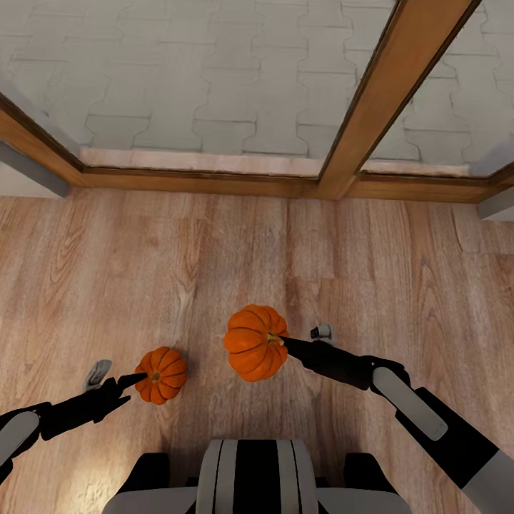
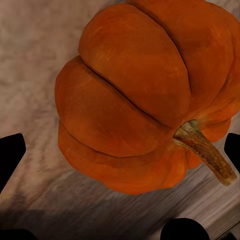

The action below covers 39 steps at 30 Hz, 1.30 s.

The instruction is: Place each of the two pumpkins and all three candles from the living room inside a cabinet in the living room (use any cabinet), then make sure every cabinet is closed, and position the cauldron so it is next to a table in the living room.

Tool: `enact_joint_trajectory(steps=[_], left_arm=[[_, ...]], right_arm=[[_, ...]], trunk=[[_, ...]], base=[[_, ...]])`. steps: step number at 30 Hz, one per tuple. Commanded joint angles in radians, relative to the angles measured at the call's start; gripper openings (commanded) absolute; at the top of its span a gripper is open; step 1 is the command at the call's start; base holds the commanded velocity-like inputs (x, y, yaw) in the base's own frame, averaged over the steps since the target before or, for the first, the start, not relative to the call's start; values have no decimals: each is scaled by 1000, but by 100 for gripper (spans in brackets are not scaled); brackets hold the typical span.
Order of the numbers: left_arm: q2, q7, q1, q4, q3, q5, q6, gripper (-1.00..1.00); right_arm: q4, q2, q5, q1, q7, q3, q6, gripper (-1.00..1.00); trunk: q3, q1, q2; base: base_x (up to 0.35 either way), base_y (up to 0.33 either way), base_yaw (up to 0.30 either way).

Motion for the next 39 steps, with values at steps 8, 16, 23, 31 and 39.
enact_joint_trajectory(steps=[8, 16, 23, 31, 39], left_arm=[[1, -4, -1, -1, -1, 1, 2, 100], [5, -40, -1, 0, -1, 1, 2, 100], [14, -96, -1, 1, 2, -1, 2, 100], [15, -98, -1, 5, 6, -1, 2, 100], [15, -97, -1, 13, 8, -1, 2, 100]], right_arm=[[0, -1, -12, -1, -11, 1, 8, -100], [0, -1, -12, -1, -21, 1, 8, -100], [0, 0, -12, -1, -29, 1, 8, -100], [1, 0, -12, -1, -30, 0, 8, -100], [0, 1, -12, -1, -31, 0, 8, -100]], trunk=[[0, 1, -1], [0, 2, -1], [0, 2, -1], [0, 3, -2], [0, 5, -3]], base=[[0, 0, 0], [0, 0, 0], [0, 0, 0], [0, 0, 0], [0, 0, 0]])
